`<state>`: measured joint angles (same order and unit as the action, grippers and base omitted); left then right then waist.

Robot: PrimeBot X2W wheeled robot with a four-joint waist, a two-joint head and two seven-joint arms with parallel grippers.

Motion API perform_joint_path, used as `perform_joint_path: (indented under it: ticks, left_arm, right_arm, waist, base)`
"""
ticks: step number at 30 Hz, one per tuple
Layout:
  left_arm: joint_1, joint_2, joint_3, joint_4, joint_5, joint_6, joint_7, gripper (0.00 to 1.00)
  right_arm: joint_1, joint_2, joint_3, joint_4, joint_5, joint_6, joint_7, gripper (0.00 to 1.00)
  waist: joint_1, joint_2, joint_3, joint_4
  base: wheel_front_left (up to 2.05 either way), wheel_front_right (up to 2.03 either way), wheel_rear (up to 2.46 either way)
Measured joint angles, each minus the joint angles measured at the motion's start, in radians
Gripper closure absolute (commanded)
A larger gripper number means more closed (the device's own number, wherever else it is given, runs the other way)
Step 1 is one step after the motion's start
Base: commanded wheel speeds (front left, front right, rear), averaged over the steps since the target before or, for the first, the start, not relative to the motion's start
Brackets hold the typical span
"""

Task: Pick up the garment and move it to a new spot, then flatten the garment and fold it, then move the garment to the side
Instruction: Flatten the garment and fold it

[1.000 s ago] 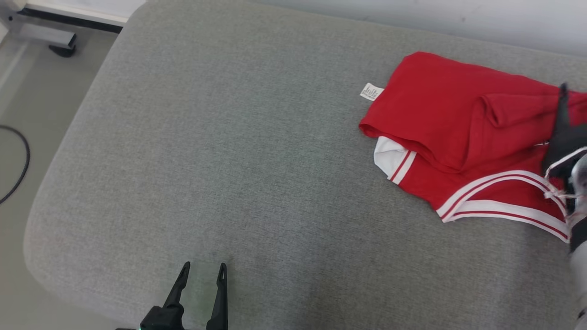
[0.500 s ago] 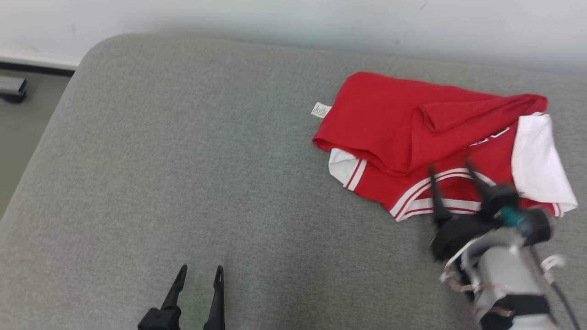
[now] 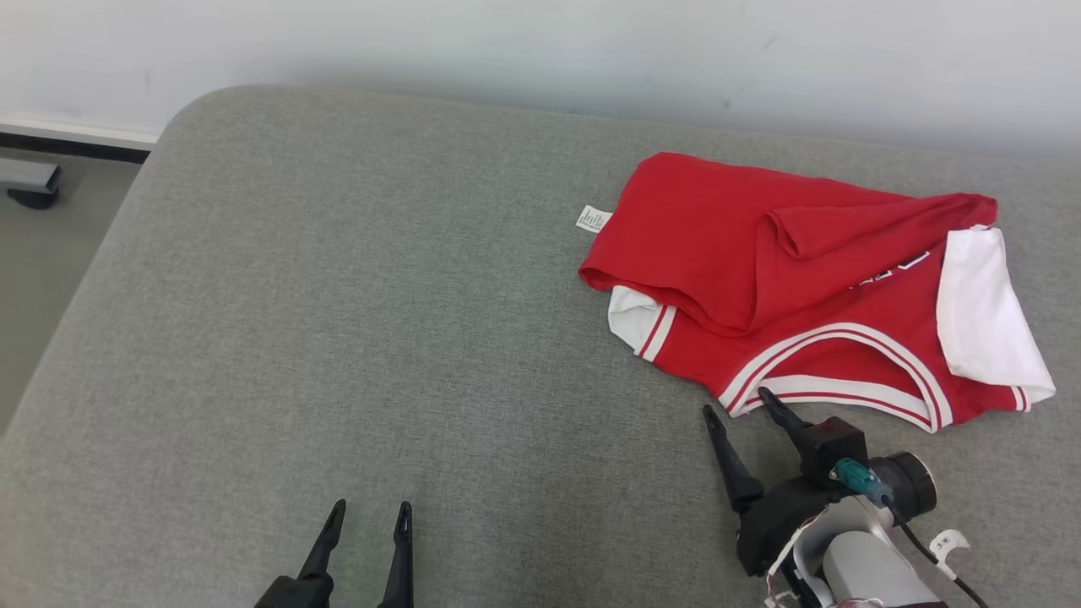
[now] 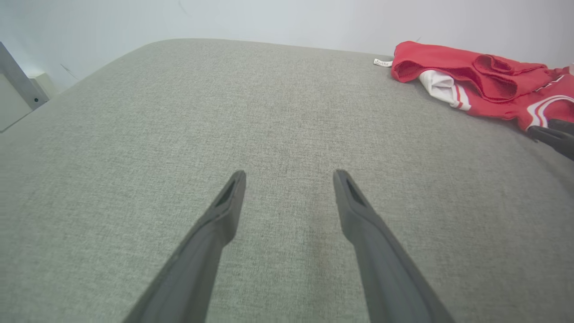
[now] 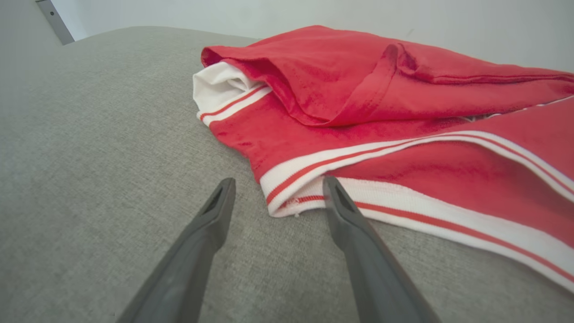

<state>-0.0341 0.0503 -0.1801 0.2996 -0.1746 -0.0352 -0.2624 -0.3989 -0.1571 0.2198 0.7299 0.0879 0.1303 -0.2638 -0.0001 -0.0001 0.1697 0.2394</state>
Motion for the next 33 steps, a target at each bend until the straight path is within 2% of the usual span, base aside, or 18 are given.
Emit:
perform_joint_path:
  ticks: [5,7,8,9,14,19,26,33]
  left_arm:
    - [0.007,0.000,0.001,0.000,-0.001,0.001,0.000,0.00]
    - [0.007,0.000,0.003,0.000,-0.001,0.001,0.000,0.00]
    - [0.007,0.000,0.004,0.000,-0.001,0.001,0.000,0.00]
    - [0.008,0.000,0.004,0.000,-0.001,0.002,0.000,0.00]
    - [0.014,0.001,0.017,0.000,-0.001,0.004,0.000,0.00]
    - [0.032,0.000,0.029,0.003,0.004,-0.007,0.000,0.00]
    - [0.047,0.000,0.036,0.003,0.024,-0.027,0.000,0.00]
    - [0.052,0.000,-0.001,0.000,0.036,-0.047,0.000,0.00]
  right_arm:
    - [-0.038,0.008,-0.025,0.070,-0.014,0.000,0.000,0.00]
    - [-0.048,0.014,-0.025,0.086,-0.017,0.000,-0.001,0.17]
    - [-0.052,0.015,-0.023,0.091,-0.017,0.000,-0.001,0.63]
    - [-0.053,0.015,-0.020,0.096,-0.016,0.000,-0.001,1.00]
    - [-0.044,0.015,-0.011,0.090,-0.005,0.000,0.000,1.00]
    - [0.029,-0.011,-0.019,0.035,0.012,0.000,0.000,1.00]
    - [0.168,-0.071,-0.027,-0.036,0.026,0.000,-0.001,1.00]
    - [0.256,-0.141,-0.088,-0.041,0.004,0.000,-0.001,1.00]
  waist:
    - [0.0001,0.0000,0.008,0.022]
    - [0.0001,0.0000,0.009,0.029]
    - [0.0001,0.0000,0.010,0.032]
    - [0.0001,0.0000,0.009,0.033]
    - [0.0001,0.0000,-0.002,0.025]
    - [0.0001,0.0000,-0.026,-0.007]
    - [0.0000,0.0000,-0.071,-0.074]
    - [0.0000,0.0001,-0.111,-0.142]
  base:
    - [0.00,0.00,0.00]
    - [0.00,0.00,0.00]
    - [0.00,0.00,0.00]
    - [0.00,0.00,0.00]
    - [0.00,0.00,0.00]
    - [0.00,0.00,0.00]
    - [0.00,0.00,0.00]
    - [0.00,0.00,0.00]
